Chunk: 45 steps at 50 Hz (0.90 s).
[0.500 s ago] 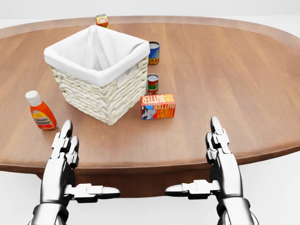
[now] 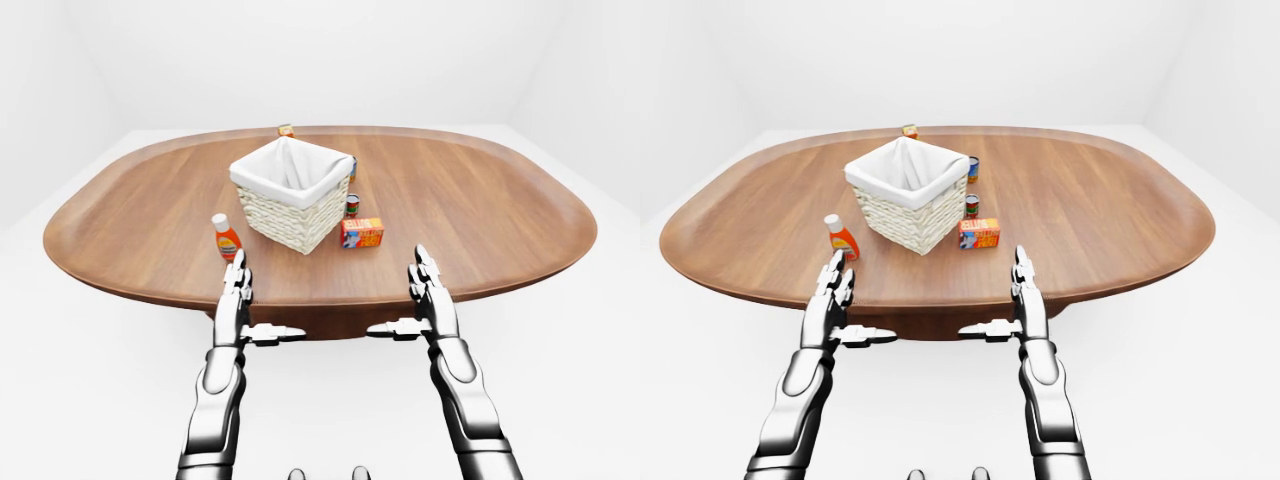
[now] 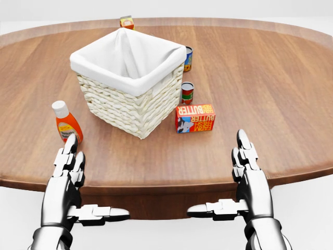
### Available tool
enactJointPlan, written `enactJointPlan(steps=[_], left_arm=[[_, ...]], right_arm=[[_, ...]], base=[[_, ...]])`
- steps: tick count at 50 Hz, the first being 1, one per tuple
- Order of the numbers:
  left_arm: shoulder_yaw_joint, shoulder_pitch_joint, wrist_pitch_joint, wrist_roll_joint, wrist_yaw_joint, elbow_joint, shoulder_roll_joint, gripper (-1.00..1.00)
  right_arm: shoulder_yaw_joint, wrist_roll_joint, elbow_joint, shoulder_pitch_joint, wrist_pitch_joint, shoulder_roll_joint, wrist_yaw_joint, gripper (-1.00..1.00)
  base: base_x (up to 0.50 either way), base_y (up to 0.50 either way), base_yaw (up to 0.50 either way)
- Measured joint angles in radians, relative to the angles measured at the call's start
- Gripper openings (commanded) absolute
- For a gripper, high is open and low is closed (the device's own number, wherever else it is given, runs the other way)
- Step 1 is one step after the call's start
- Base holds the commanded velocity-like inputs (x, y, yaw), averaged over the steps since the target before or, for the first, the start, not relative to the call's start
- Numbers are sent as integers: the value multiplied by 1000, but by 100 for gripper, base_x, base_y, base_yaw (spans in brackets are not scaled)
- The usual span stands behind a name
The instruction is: Pick up the butter and put it in the basket.
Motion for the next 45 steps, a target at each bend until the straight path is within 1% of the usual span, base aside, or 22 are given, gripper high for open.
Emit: enactJointPlan(steps=[23,29,35,39,44,45], left_arm=[[2,8,1,-3,-4,-11,3,100],[5,10,10,-6,-5,-23,9,100],[9,15,29,-13,-8,-50,8,100],[14,19,49,-19,-11,-79,9,100],[24,25,89,-31,-16,-137,12,100],[27,26,89,-33,-17,-151,13,100]], right_arm=[[-1,-8,-8,2,10,2,-1,100],[-1,-9,-23,6,19,7,1,100],[-4,-10,-58,16,44,2,8,100],[-7,-12,-93,20,74,-1,13,100],[-13,-18,-159,23,76,-7,22,100],[-15,-20,-173,22,76,-8,24,100]], base=[[2,50,0],[0,3,0],[0,0,0],[0,0,0],[0,0,0],[0,0,0]])
